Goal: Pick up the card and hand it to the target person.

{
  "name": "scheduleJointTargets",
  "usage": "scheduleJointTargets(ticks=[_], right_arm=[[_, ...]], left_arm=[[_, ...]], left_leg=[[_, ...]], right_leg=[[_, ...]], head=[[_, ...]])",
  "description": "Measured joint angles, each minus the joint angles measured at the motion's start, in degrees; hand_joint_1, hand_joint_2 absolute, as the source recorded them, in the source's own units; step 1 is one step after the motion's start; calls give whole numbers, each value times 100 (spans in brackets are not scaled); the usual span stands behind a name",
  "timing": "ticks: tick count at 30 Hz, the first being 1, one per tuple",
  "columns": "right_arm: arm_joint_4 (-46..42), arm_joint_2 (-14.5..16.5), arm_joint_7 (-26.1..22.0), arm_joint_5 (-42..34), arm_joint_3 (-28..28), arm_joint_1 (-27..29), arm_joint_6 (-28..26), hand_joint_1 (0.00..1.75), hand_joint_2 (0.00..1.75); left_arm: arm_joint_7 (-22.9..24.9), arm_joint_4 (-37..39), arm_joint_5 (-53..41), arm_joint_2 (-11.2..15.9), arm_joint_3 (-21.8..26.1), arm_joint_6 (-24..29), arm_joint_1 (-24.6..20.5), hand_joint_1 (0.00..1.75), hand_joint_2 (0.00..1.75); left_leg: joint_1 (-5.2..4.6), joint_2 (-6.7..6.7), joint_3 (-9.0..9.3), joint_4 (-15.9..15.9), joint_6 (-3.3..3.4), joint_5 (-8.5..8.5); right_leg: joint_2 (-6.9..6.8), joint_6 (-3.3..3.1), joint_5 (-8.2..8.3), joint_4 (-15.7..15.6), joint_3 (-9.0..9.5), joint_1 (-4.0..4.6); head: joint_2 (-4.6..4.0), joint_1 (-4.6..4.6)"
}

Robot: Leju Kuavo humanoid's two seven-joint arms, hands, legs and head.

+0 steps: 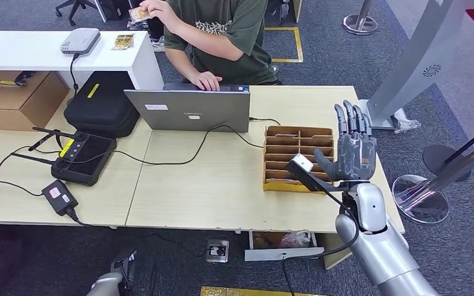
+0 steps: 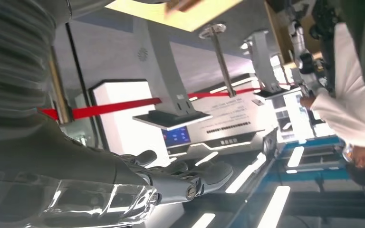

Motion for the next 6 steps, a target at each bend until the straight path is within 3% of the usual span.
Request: scheduleJointTargets(ticks=[6], right_arm=[[-74, -25, 15, -23, -157, 289, 0, 0, 175]], left_arm=[[-5, 0, 20, -1, -23, -41, 0, 0, 0]], left_leg=[[0, 0, 0, 0, 0, 0]], right_leg=[[0, 0, 0, 0, 0, 0]], head=[[0, 1]])
